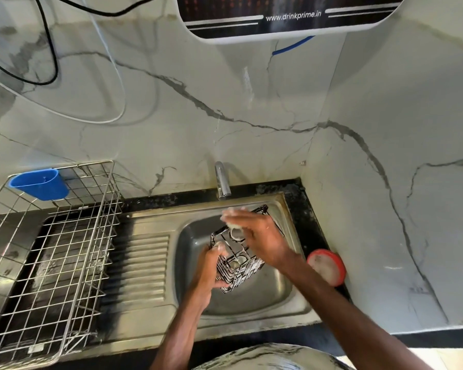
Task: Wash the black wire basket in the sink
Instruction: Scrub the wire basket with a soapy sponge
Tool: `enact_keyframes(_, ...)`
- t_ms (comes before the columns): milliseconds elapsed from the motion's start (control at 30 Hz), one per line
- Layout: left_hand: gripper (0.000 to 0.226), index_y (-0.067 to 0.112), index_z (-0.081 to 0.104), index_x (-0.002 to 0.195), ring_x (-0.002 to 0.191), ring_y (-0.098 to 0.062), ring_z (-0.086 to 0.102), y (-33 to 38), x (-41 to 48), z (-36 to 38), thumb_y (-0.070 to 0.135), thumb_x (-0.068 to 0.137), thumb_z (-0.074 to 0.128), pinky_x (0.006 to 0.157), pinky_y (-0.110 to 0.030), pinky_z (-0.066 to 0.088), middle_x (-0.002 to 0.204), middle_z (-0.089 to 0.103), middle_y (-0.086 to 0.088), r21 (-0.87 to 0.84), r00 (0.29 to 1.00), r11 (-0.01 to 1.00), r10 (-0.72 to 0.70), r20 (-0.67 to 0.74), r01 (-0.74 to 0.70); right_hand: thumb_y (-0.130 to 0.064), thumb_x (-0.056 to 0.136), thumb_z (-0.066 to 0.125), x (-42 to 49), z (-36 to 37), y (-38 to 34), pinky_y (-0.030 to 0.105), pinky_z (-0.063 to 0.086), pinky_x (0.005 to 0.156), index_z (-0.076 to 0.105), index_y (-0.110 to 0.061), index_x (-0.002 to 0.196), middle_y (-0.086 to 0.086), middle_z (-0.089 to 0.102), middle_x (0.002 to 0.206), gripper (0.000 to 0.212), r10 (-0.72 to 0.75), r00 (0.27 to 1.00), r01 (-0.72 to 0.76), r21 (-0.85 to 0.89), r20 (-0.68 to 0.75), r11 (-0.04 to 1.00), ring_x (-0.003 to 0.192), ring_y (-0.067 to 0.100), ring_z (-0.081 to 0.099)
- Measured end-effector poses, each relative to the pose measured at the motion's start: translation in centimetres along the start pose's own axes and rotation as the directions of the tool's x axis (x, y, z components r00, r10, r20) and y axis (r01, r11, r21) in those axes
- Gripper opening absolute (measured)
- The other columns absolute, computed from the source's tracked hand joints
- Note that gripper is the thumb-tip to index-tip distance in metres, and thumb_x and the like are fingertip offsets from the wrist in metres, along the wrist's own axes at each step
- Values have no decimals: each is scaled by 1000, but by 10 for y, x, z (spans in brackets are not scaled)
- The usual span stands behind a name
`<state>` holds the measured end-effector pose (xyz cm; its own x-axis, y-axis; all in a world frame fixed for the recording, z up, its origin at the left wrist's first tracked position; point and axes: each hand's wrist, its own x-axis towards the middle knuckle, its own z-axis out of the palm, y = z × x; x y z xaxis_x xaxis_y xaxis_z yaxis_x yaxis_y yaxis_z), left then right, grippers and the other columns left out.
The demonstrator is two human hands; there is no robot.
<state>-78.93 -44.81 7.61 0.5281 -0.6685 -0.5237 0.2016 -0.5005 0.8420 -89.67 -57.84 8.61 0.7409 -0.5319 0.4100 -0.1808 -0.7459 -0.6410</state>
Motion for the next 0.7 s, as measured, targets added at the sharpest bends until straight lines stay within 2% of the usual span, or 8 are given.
enact_keyframes(67,23,13,57,103,127,-38,47,-7,4,-3,32,103,45,68,-41,55,139,39,-2,-20,1000,1000,-20,-2,20,18,88,50,5,-19,23,31,54,101,68,-14,126,0,63,134,53,144,987,-146,-21,-78,989,127,10,59)
enact_keyframes(167,39,14,58,103,127,-36,47,-7,7,-5,48,85,51,67,-39,54,135,41,-1,-49,1000,999,-20,11,20,25,83,49,3,-36,37,22,43,110,71,-7,122,6,65,131,55,248,959,-250,9,-138,968,125,15,62)
enact_keyframes(233,48,14,58,102,126,-34,49,-3,8,-4,51,73,49,68,-39,53,133,45,-1,-53,1000,998,-22,4,22,22,87,51,-4,-31,25,21,46,106,69,-7,124,7,62,134,50,209,970,-212,-13,-121,977,126,14,60)
enact_keyframes(333,36,13,57,98,128,-36,49,-2,11,-1,47,89,51,69,-42,56,132,47,-1,-63,1000,998,-20,-13,19,13,96,50,-20,-14,1,23,38,114,65,-8,130,6,56,143,43,48,999,-48,22,13,999,135,11,52)
enact_keyframes(400,40,14,57,97,128,-37,51,-4,12,-2,51,87,49,65,-40,56,133,48,-1,-67,1000,998,-18,-5,17,13,95,49,-22,-16,8,28,41,114,66,-8,130,5,57,143,44,41,999,-40,33,-24,999,135,9,51)
enact_keyframes(467,40,14,57,100,126,-37,51,-5,10,-4,51,87,50,66,-41,57,132,48,-2,-71,999,997,-30,13,31,14,92,50,-18,-28,25,30,50,105,66,-12,129,1,58,140,48,194,969,-185,69,-150,980,130,7,56)
enact_keyframes(567,48,14,57,103,117,-43,55,-10,12,-12,56,81,53,76,-51,61,136,48,-11,-107,996,990,-87,23,89,15,92,54,-18,-41,37,17,52,97,63,-25,126,-10,62,130,53,469,866,-443,168,-172,880,118,3,64)
enact_keyframes(700,37,11,55,98,114,-49,61,-6,13,-23,44,82,49,91,-69,55,132,60,-20,-218,995,972,-79,69,92,12,91,59,-22,-39,32,13,52,87,72,-19,118,-5,72,119,43,564,817,-506,323,-116,800,96,-9,68)
